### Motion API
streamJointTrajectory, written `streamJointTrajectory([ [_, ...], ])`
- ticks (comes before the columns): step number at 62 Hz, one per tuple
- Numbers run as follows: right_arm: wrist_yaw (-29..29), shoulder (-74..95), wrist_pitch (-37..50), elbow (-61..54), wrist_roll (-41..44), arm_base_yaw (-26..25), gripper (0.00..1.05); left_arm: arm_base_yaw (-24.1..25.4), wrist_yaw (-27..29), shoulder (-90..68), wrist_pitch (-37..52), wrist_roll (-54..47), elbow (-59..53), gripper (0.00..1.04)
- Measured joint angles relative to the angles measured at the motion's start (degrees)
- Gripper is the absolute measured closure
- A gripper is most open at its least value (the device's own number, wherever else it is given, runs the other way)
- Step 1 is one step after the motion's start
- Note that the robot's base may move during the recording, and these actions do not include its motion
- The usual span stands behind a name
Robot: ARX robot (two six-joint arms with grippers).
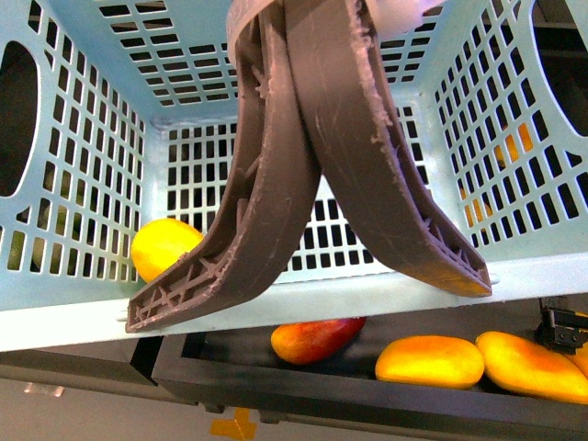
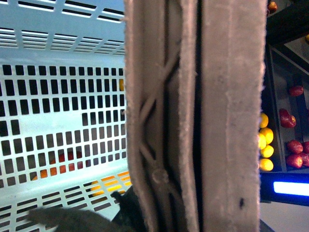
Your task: Pick lemon and mango into basket
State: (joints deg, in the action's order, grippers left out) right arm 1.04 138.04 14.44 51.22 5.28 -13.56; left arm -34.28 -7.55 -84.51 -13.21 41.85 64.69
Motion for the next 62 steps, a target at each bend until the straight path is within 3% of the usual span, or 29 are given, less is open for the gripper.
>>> streamJointTrajectory([
  [25, -0.61, -0.48, 0.11, -0.39, 1.70, -1.97, 0.44, 0.00, 0.02, 0.00, 0.00, 0.00, 0.00, 0.91],
  [38, 1.46, -3.21, 1.31, -2.51, 1.33, -3.87, 0.46, 0.00, 0.04, 0.00, 0.00, -0.02, 0.00, 0.91],
  [62, 15.78, -32.06, 3.48, -11.02, -7.21, -11.19, 0.46, 0.00, 0.00, 0.00, 0.00, 0.00, 0.00, 0.91],
])
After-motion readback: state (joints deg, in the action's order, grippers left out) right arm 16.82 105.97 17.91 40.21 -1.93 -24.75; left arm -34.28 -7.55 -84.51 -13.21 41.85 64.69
